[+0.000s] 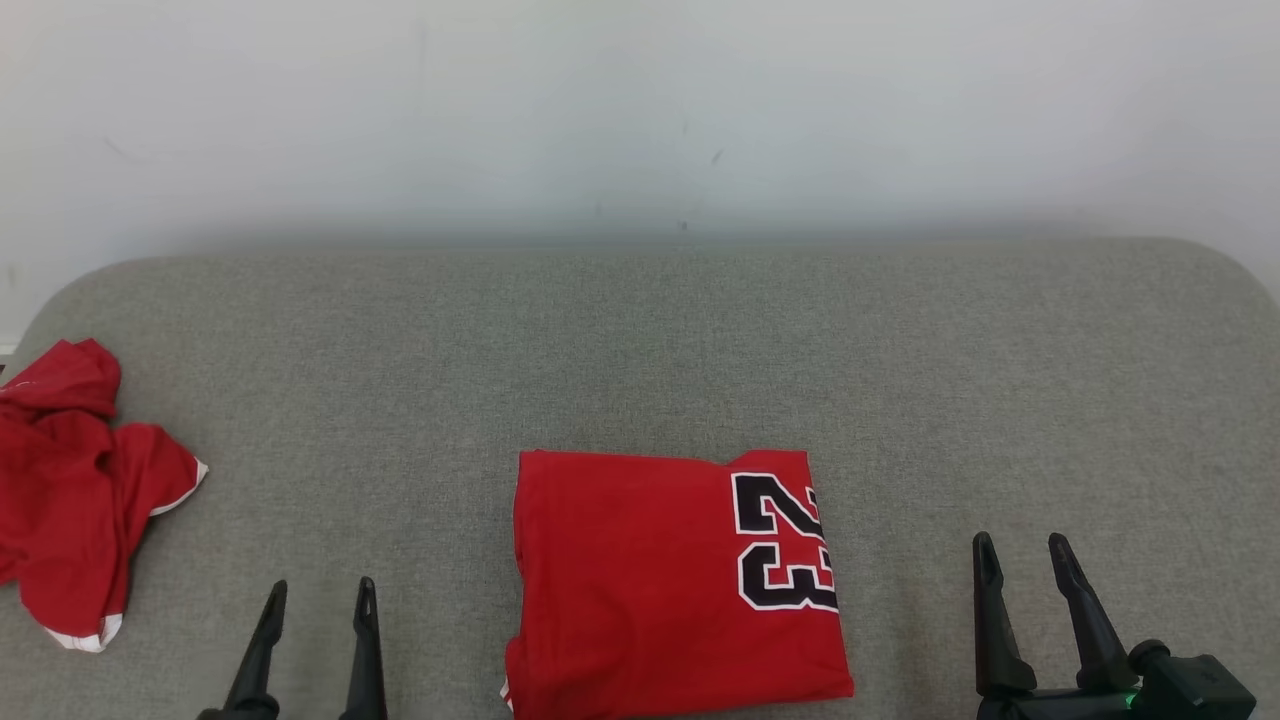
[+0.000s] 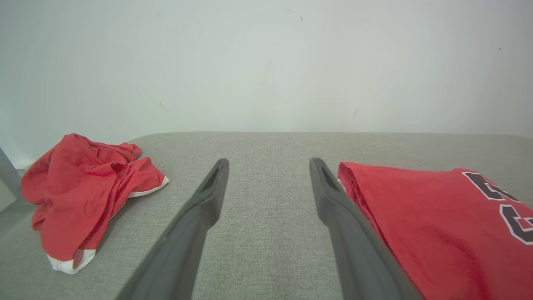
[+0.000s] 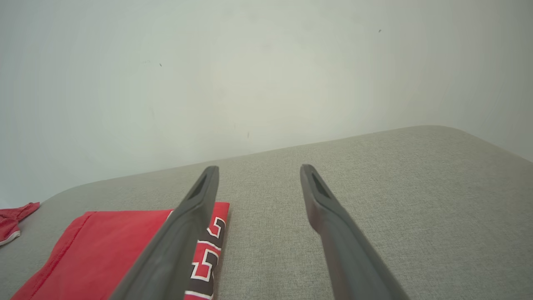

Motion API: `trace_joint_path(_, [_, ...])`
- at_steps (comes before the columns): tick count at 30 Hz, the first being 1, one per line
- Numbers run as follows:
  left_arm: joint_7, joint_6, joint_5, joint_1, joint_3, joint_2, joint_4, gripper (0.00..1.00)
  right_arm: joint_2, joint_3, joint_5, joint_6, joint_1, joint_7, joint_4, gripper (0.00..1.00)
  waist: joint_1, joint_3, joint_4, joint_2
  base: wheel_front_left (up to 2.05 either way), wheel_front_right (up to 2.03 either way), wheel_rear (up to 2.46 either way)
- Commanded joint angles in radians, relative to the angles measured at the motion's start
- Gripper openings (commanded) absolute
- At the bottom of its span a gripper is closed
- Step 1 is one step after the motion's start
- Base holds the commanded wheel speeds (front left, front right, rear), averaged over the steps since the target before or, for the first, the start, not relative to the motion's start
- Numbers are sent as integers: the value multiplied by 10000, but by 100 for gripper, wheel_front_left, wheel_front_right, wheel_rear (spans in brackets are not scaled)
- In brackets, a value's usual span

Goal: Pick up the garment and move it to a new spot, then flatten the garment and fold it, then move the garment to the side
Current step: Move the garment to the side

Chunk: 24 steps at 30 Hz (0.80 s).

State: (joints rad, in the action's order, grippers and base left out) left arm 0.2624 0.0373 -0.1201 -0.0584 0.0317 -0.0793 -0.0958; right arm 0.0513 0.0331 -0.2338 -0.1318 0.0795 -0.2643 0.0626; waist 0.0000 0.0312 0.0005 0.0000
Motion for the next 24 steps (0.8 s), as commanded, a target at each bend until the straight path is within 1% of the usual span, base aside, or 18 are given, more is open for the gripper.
trace_joint_path(1, [17, 67, 115, -72, -109, 1, 38, 100, -19, 31, 77, 25, -76, -15, -10, 100, 0, 17, -5, 0, 0, 0, 0])
trace_joint_path(7, [17, 183, 276, -276, -575, 132, 154, 100, -19, 84, 196, 25, -73, -15, 97, 100, 0, 122, 9, 0, 0, 0, 0])
trace_joint_path(24, [17, 410, 469, -78, -576, 289, -385, 100, -16, 7, 296, 25, 110, -16, 615, 100, 0, 117, 92, 0, 0, 0, 0])
